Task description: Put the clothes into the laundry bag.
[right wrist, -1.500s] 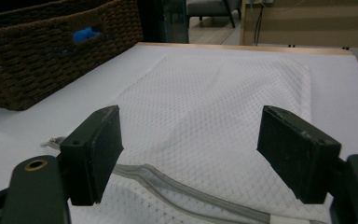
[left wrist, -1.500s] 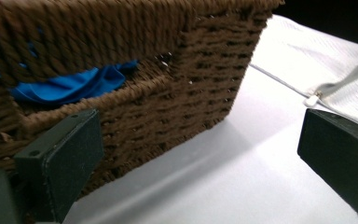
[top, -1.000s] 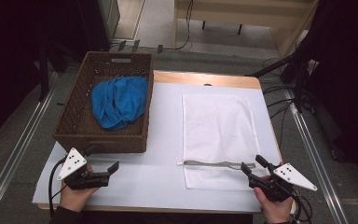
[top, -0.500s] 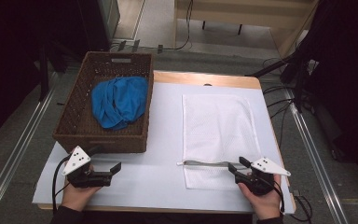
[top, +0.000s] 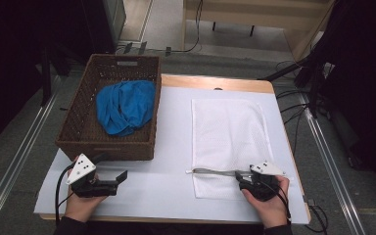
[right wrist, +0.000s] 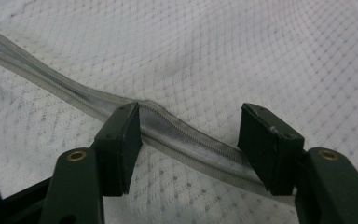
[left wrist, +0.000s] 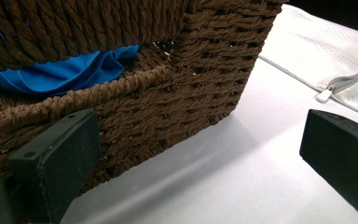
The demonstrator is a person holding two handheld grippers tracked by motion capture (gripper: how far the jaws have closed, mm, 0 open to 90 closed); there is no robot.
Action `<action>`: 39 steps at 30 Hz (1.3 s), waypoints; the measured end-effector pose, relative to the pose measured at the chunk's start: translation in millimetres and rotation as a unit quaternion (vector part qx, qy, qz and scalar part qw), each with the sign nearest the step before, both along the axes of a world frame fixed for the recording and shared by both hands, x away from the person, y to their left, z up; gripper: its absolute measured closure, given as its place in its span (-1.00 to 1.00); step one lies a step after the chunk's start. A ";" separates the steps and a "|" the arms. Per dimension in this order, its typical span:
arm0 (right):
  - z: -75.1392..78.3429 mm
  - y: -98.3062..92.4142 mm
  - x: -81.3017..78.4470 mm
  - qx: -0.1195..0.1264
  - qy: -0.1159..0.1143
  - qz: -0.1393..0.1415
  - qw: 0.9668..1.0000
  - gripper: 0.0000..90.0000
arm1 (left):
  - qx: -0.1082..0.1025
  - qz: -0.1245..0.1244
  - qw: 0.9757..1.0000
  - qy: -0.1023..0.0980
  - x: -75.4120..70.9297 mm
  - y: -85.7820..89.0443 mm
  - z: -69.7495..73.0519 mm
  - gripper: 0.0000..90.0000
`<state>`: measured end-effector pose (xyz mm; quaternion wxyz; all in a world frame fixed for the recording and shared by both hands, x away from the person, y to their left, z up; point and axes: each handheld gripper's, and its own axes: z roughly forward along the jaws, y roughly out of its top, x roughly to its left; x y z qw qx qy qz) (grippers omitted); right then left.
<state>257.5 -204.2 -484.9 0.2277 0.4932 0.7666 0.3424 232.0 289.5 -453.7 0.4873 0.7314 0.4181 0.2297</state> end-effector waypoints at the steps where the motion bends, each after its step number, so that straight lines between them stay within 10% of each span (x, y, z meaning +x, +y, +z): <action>1: 0.5 3.1 0.2 -0.011 -0.007 0.006 1.000 0.08 | 0.003 0.000 1.000 0.000 0.0 -0.5 -0.2 -1.00; 10: 6.8 10.2 5.4 -0.009 0.010 0.025 1.000 1.00 | 0.005 0.001 1.000 0.003 0.6 -1.5 -0.6 -1.00; 16: 26.8 3.0 7.4 0.038 -0.047 0.011 0.998 1.00 | 0.005 0.002 1.000 0.002 0.7 -1.9 -0.8 -1.00; 20: 40.2 -2.5 1.1 0.088 -0.121 0.019 0.989 1.00 | 0.005 0.002 1.000 0.001 0.4 -1.6 -0.7 -1.00; 23: 37.5 -1.6 1.9 0.085 -0.112 0.027 0.990 0.99 | 0.004 0.003 1.000 0.002 0.5 -1.5 -0.7 -1.00; 32: 28.6 -11.7 -6.2 0.108 -0.100 0.038 0.988 0.09 | 0.003 0.003 1.000 0.001 0.2 -1.1 -0.6 -1.00; 39: 20.1 -15.5 -11.1 0.078 -0.061 0.024 0.995 -0.19 | 0.006 0.001 1.000 -0.001 0.5 -2.1 -0.8 -1.00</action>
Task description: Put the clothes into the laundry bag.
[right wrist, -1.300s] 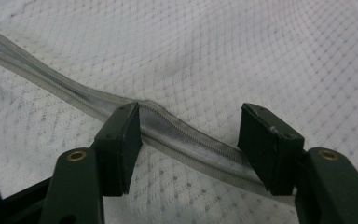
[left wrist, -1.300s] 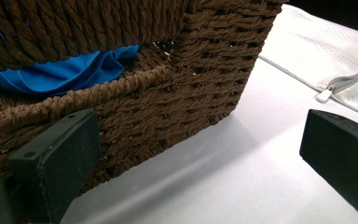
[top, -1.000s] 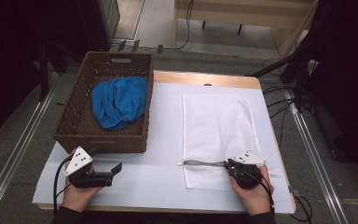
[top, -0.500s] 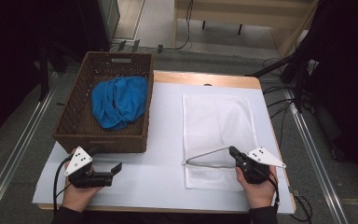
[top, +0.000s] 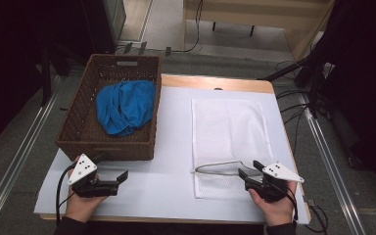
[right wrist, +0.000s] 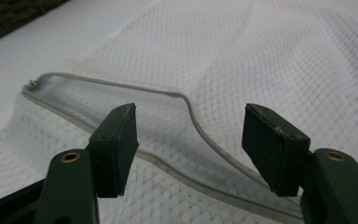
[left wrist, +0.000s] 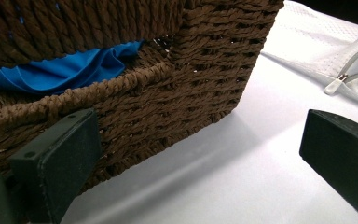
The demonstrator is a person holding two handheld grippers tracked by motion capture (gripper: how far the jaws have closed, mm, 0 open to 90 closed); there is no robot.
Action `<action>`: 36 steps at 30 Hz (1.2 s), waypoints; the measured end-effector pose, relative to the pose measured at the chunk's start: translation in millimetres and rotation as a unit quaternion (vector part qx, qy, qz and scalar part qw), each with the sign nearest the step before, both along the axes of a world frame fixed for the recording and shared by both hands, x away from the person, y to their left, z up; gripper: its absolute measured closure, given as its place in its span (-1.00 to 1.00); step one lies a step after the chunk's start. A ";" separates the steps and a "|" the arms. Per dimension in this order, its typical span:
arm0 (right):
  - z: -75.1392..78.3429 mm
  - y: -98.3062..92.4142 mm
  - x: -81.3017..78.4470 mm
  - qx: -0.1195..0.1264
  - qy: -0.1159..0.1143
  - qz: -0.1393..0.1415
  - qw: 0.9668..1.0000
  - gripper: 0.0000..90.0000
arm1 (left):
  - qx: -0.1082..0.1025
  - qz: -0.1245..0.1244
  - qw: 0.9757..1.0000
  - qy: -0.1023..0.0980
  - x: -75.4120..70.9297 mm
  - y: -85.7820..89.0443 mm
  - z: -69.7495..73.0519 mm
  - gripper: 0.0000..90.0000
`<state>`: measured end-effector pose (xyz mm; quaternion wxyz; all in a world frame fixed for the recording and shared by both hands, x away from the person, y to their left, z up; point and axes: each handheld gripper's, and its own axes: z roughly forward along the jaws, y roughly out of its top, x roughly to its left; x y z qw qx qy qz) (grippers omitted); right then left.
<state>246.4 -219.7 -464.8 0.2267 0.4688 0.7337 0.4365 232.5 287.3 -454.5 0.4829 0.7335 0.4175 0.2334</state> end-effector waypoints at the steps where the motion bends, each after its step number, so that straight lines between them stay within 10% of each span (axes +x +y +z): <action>1: -2.2 1.3 2.7 -0.007 0.006 -0.003 1.000 -0.20 | 0.002 0.000 1.000 0.001 0.0 -0.1 0.1 -1.00; 11: -19.6 20.3 28.5 -0.090 0.064 -0.066 0.992 -0.21 | 0.002 0.000 1.000 -0.001 -0.2 -0.4 -0.1 -1.00; 19: -18.0 23.5 42.5 -0.082 0.075 -0.075 0.991 0.14 | 0.008 0.008 1.000 -0.017 -3.1 -0.9 1.7 -1.00; 23: -16.5 17.3 48.4 -0.050 0.084 -0.053 0.994 0.63 | 0.004 0.007 1.000 -0.021 -5.5 0.0 3.2 -1.00; 27: -7.4 13.5 41.9 -0.039 0.041 -0.056 0.997 0.97 | 0.003 0.021 0.999 -0.030 -10.0 -1.1 7.1 -1.00; 36: 22.4 5.6 40.8 0.006 -0.037 -0.065 0.997 0.93 | -0.019 0.027 0.999 -0.037 -14.6 -1.4 12.7 -1.00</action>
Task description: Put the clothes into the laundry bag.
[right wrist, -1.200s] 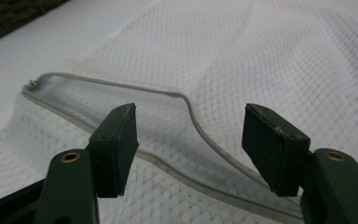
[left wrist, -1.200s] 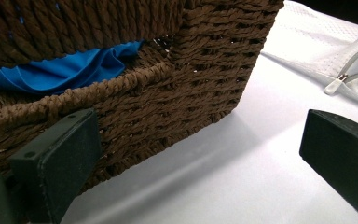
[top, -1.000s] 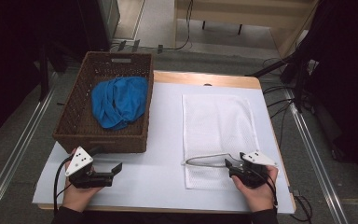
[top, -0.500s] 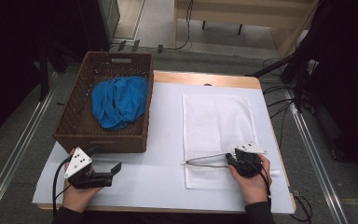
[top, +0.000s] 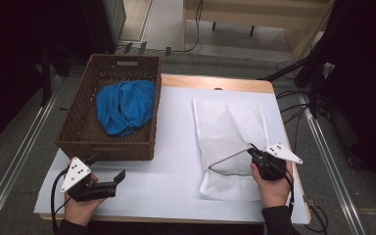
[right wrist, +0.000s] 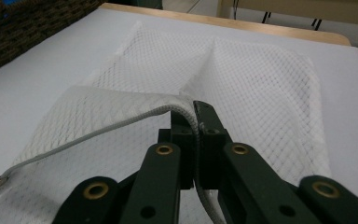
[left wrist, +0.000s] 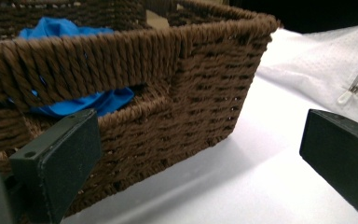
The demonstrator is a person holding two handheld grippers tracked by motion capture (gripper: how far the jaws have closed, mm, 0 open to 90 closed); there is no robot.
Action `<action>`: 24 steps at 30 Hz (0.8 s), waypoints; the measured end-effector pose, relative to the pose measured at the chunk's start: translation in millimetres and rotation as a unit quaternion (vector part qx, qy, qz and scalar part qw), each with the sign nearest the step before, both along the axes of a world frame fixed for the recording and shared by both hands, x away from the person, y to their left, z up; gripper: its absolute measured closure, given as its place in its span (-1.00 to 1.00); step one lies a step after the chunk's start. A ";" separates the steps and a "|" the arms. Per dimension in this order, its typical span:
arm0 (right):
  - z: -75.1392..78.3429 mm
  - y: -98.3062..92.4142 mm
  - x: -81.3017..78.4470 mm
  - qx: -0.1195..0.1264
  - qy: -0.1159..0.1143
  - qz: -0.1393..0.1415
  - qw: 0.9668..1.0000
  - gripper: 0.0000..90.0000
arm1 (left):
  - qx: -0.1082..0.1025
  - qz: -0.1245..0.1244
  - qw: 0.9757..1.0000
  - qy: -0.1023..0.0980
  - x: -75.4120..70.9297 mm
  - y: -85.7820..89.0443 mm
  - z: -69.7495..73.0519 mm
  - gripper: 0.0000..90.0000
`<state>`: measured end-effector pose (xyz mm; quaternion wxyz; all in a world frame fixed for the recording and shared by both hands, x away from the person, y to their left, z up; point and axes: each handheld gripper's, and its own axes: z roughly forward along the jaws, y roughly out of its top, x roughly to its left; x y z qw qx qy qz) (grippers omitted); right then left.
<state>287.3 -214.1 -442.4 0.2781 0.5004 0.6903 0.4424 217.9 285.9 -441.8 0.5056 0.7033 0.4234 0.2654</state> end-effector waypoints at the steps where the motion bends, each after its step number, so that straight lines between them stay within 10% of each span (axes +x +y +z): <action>1: -1.8 1.5 0.1 -0.004 0.004 -0.001 1.000 0.79 | -0.001 -0.001 1.000 0.002 0.6 0.2 -0.7 -1.00; 17: -37.7 7.5 -4.5 -0.088 0.086 -0.058 0.991 0.04 | 0.004 -0.005 1.000 0.003 -0.3 -0.4 -3.0 -1.00; 24: -41.3 11.2 1.1 -0.088 0.103 -0.058 0.989 -0.04 | 0.002 -0.010 1.000 0.009 1.4 -1.1 -4.4 -1.00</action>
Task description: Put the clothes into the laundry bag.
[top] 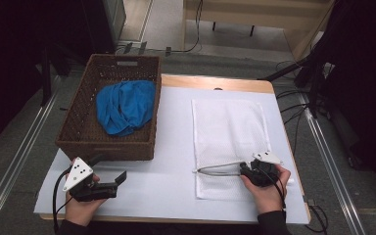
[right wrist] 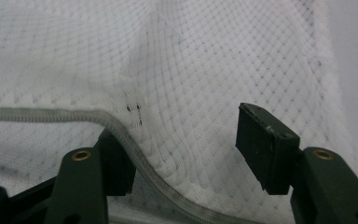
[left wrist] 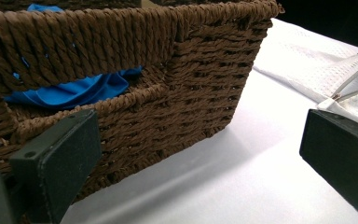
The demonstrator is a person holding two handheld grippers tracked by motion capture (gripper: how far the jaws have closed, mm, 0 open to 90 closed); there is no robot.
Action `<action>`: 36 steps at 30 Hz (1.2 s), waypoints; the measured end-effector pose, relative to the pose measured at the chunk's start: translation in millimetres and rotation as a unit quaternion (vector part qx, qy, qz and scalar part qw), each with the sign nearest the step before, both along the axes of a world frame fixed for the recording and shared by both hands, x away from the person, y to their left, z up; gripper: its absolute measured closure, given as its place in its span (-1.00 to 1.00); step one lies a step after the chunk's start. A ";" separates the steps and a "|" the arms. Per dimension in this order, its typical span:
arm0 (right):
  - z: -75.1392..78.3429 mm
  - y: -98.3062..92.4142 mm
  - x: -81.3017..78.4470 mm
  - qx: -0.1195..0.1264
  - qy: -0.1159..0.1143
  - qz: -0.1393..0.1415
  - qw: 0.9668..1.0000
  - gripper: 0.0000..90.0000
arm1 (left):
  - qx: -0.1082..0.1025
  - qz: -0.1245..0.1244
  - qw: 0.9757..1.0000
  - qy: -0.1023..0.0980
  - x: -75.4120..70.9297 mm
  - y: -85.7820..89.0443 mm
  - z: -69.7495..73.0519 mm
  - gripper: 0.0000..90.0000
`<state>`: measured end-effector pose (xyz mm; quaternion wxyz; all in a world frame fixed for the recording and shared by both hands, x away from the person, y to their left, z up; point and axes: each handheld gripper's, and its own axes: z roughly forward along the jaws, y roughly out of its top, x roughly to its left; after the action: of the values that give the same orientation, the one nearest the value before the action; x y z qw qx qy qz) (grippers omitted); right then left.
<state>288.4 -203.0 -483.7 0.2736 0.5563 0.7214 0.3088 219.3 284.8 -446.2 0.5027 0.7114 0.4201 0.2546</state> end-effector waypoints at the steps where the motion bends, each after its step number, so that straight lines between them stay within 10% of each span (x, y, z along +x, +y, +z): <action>1: -0.2 1.1 1.3 0.003 0.003 -0.002 1.000 0.03 | 0.001 0.000 1.000 0.000 0.1 -0.9 -0.2 -1.00; 8: 3.1 -10.6 9.6 0.085 0.023 0.030 0.996 0.79 | -0.002 -0.005 1.000 0.001 -0.5 -2.1 0.2 -1.00; 15: 20.0 -13.4 2.6 0.086 -0.048 0.054 0.994 0.91 | -0.013 -0.041 0.998 0.037 3.8 -2.4 1.6 -1.00; 20: 38.7 -17.0 -0.1 0.117 -0.086 0.093 0.985 0.94 | -0.031 -0.044 0.998 0.043 3.7 0.8 10.2 -1.00; 27: 49.3 -15.8 3.6 0.142 -0.070 0.128 0.979 0.98 | -0.044 -0.047 0.997 0.045 5.4 0.9 19.5 -1.00; 28: 54.3 -12.9 4.9 0.171 -0.068 0.141 0.973 0.98 | -0.046 -0.047 0.997 0.046 6.8 0.1 18.3 -1.00; 32: 57.8 -6.6 6.0 0.175 -0.072 0.154 0.970 0.98 | -0.040 -0.058 0.996 0.063 9.6 -3.3 10.7 -1.00; 36: 62.8 -1.1 8.7 0.217 -0.072 0.166 0.959 0.99 | -0.041 -0.059 0.995 0.069 12.2 -3.6 7.8 -1.00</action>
<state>297.1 -204.0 -420.8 0.1428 0.4513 0.6974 0.5382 231.5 281.2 -438.4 0.5157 0.7294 0.4211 0.1574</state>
